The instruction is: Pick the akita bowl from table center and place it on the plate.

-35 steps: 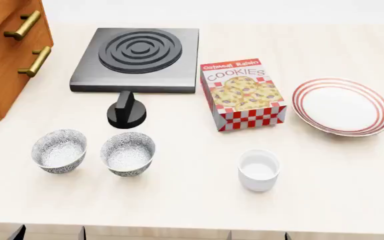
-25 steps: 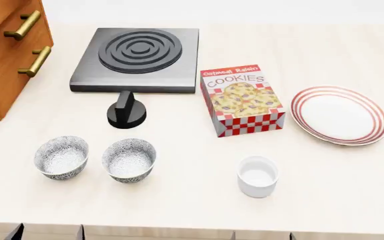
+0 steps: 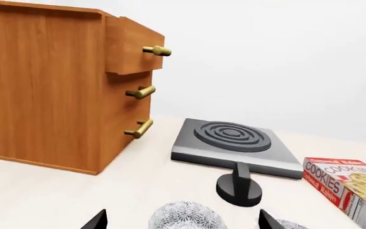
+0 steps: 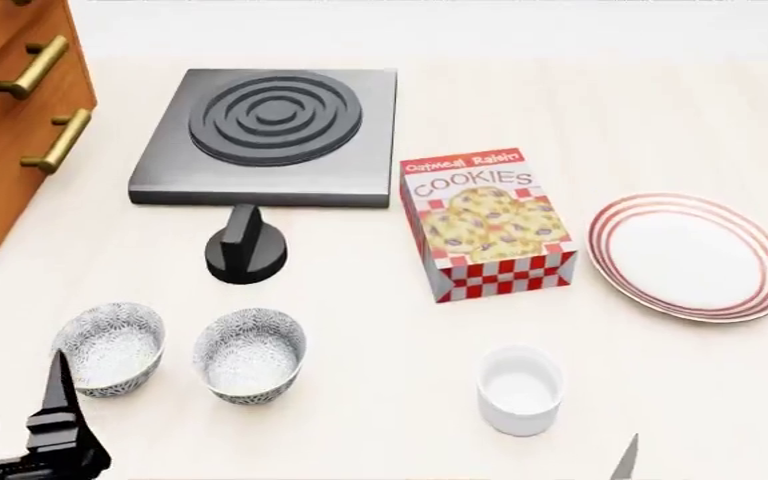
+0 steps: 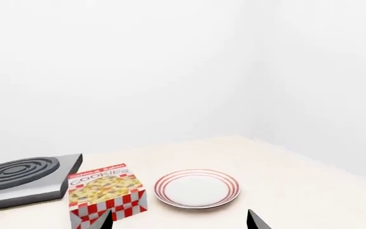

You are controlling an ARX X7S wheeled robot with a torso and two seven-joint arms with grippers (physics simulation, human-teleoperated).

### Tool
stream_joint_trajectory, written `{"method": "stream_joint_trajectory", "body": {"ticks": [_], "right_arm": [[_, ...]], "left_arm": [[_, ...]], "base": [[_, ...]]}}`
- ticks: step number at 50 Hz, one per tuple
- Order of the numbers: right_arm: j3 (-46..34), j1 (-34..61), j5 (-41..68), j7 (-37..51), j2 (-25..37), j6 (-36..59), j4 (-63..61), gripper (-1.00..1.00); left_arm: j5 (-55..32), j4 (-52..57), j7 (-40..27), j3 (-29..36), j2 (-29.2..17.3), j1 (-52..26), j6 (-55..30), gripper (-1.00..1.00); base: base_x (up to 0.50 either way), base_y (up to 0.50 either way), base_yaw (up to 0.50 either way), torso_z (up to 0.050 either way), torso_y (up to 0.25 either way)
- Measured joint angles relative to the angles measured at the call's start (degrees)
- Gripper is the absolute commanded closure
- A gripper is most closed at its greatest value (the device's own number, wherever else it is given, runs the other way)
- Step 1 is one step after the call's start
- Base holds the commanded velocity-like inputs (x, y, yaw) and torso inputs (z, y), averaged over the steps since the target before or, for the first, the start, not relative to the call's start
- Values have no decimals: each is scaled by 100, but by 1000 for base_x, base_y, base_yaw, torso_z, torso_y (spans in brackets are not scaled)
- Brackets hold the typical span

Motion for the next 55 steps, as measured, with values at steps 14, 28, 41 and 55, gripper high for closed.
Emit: {"method": "stream_joint_trajectory", "body": {"ticks": [14,28,41,55], "right_arm": [[249,-349,167,364,81,-106,-398,-100],[220,-390,283,512,195,-166,-466,-100],[153,-415,363,615,302,-170,-484,-100],[89,-456,409,718,389,-212,-510,-100]], "left_arm": [[-215,319,-151,-145,-162,46,-230,-100],[-292,333,-242,-115,-254,12,-258,-100],[-344,339,-296,-61,-321,27,-241,-100],[-427,400,-354,-43,-389,51,-235,-100]], "base": [[267,0,0,0,0],[346,0,0,0,0],[174,0,0,0,0],[54,0,0,0,0]]}}
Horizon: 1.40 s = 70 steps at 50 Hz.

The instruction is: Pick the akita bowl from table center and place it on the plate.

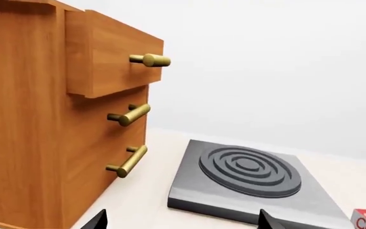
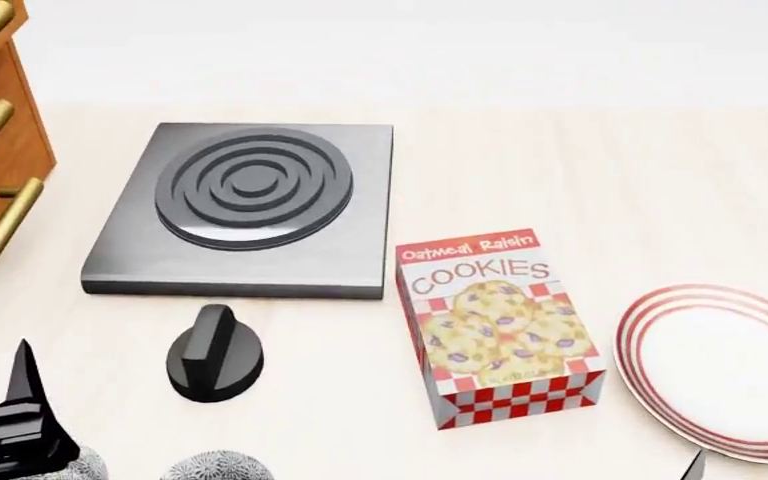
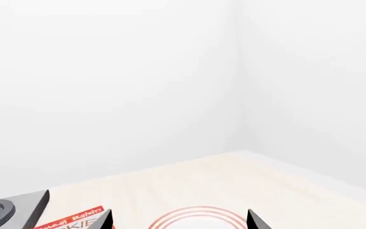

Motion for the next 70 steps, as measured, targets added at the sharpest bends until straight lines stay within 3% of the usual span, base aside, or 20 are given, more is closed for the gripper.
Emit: {"method": "stream_joint_trajectory", "body": {"ticks": [5,13,34,45,70], "right_arm": [[-56,40,52,12,49,93,-1,-100],[-409,497,168,-44,298,1065,-234,-100],[-2100,3017,771,-976,584,3814,442,-100],[-2675,3826,1081,-1396,453,4587,991,-100],[-2348,4712,2133,-1695,-170,5801,2330,-100]], "left_arm": [[-36,29,-27,-10,-27,-2,-14,-100],[-138,66,-111,-153,-96,-55,-66,-100],[-246,264,-414,-396,-171,-151,-112,-100],[-305,482,-502,-460,-213,-87,-100,-100],[-543,646,-658,-688,-299,-52,-128,-100]], "base": [[0,0,0,0,0],[0,0,0,0,0],[0,0,0,0,0],[0,0,0,0,0],[0,0,0,0,0]]}}
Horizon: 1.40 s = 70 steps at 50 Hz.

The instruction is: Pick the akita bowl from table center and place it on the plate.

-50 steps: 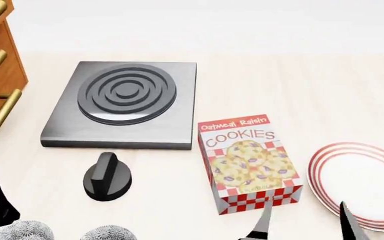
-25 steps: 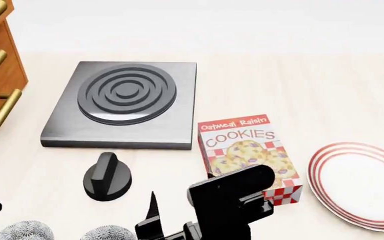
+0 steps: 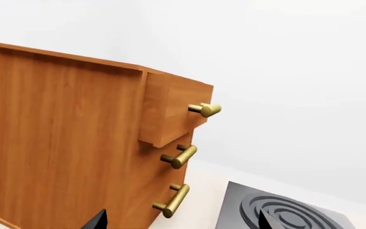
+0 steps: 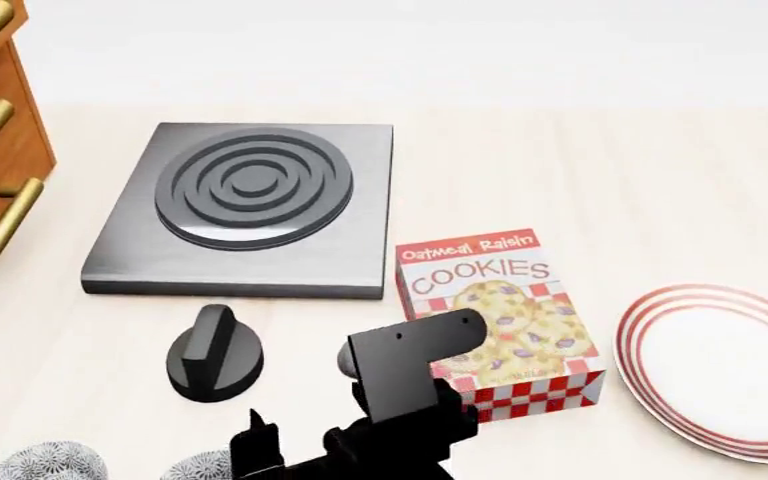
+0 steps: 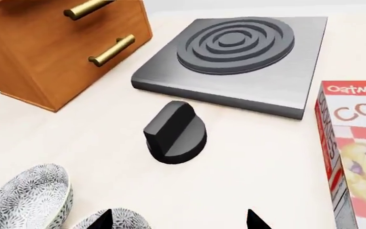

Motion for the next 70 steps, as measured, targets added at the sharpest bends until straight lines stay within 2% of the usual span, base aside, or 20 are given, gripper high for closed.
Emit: {"method": "stream_joint_trajectory", "body": {"ticks": [18,40,68,69,70], "right_arm": [[182,102,496,74,-173,423,587,-100],[-101,229,555,-97,-152,166,1552,-100],[-523,131,864,-272,-136,58,1955,-100],[-532,131,870,-274,-135,48,1964,100],[-542,132,928,-293,-137,38,1966,100]], "left_arm": [[-111,58,-67,-27,-38,34,-11,-100],[-191,87,-127,-12,-95,32,7,-100],[-284,139,-194,25,-154,77,29,-100],[-288,142,-197,25,-157,79,29,-100],[-292,145,-199,25,-160,82,29,-100]], "base": [[0,0,0,0,0],[0,0,0,0,0],[0,0,0,0,0],[0,0,0,0,0],[0,0,0,0,0]]}}
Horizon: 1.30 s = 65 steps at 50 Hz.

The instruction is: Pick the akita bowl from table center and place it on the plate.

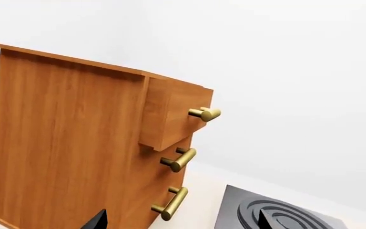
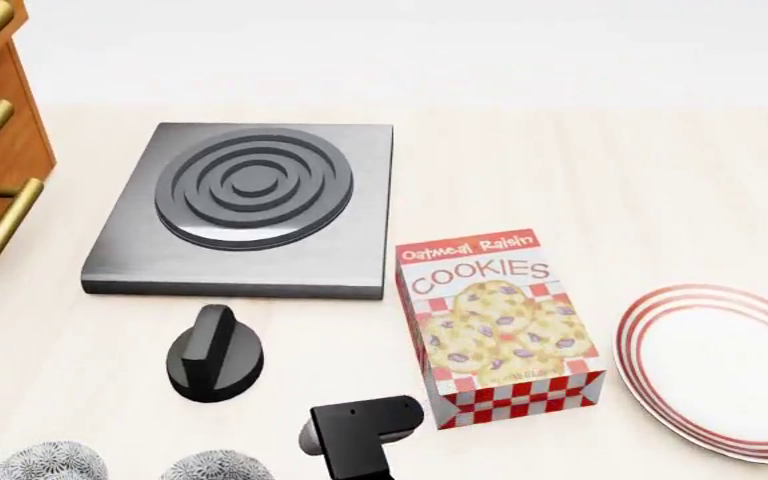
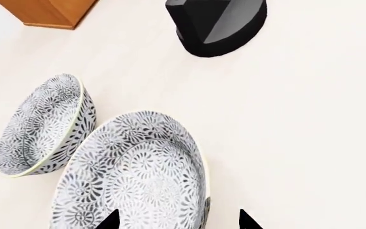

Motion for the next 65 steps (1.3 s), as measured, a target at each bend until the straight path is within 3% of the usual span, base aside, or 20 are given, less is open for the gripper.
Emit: {"method": "stream_joint_trajectory", "body": {"ticks": [22,46,65], "right_arm": [[-58,-124,-23,187,114,-233,-286,100],[309,-261,-418,1333,1234,-526,-3517,100],[1592,209,60,2116,2024,449,-5134,100]], "left_arm": [[-69,39,-55,21,-53,20,7,-100],[-144,93,-112,39,-111,42,14,-100],[-197,138,-160,48,-157,49,22,-100]], "base": [[0,0,0,0,0],[0,0,0,0,0],[0,0,0,0,0]]}}
